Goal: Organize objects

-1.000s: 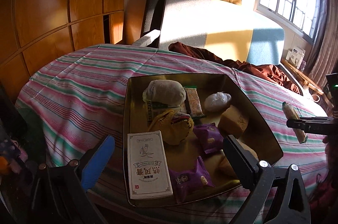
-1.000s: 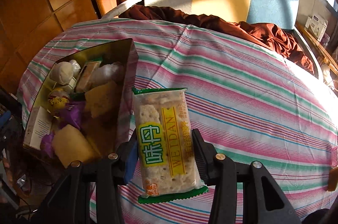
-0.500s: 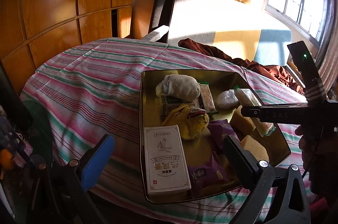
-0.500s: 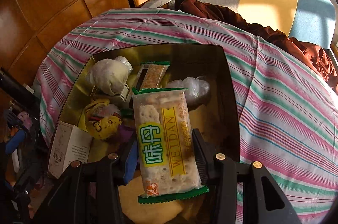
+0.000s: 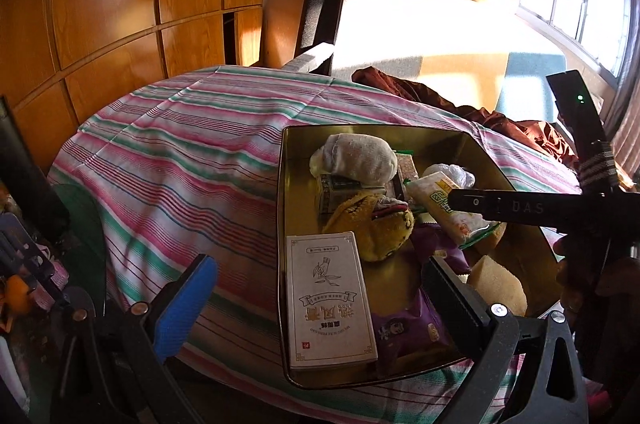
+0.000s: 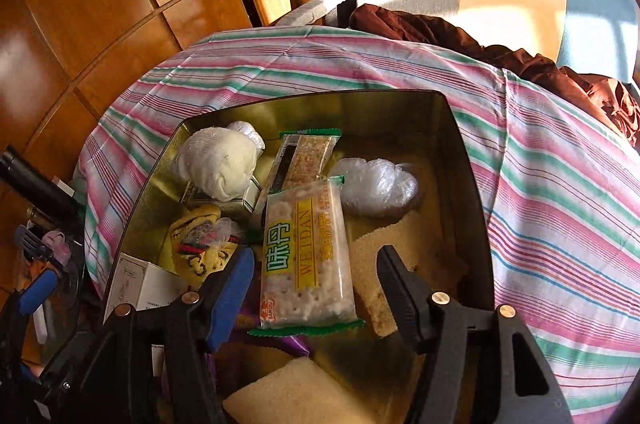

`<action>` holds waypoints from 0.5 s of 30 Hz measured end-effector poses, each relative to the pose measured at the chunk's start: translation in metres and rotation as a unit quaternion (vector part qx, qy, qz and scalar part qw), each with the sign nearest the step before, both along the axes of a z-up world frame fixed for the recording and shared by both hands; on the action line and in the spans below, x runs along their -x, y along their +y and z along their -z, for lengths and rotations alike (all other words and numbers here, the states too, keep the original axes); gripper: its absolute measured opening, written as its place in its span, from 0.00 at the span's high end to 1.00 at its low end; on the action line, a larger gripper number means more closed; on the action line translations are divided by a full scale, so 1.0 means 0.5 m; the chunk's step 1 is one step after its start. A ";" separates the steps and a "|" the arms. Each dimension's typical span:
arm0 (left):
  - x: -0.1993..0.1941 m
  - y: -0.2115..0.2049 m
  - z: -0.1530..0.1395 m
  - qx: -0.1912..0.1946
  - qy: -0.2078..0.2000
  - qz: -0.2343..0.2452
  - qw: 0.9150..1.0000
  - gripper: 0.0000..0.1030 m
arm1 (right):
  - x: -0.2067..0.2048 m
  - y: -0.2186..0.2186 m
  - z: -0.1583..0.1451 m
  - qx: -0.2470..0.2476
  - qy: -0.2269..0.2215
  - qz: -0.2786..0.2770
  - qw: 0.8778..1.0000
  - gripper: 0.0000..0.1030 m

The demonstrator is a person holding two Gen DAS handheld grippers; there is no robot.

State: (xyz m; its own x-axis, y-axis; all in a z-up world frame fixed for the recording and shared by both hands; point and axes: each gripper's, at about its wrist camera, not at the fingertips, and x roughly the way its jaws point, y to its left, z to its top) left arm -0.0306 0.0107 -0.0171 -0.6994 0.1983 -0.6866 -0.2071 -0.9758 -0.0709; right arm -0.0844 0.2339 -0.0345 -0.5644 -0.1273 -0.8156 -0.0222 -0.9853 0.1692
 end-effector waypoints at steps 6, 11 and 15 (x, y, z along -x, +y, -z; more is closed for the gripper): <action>-0.008 0.014 -0.013 0.011 0.013 -0.031 0.999 0.00 | -0.062 0.005 -0.024 -0.052 0.021 0.039 0.998 0.37; -0.023 0.040 -0.021 0.028 0.022 -0.024 0.999 0.00 | -0.131 0.006 -0.037 -0.106 0.052 0.070 0.990 0.37; -0.040 0.065 -0.024 0.047 0.035 -0.030 0.998 0.00 | -0.185 0.012 -0.043 -0.118 0.073 0.096 0.986 0.37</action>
State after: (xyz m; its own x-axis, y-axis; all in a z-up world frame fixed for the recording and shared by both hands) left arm -0.0107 0.0430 -0.0053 -0.7549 0.0915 -0.6494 -0.1485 -0.9884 0.0333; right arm 0.0079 0.2398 -0.0130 -0.6736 0.1764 -0.7178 -0.2048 -0.9776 -0.0481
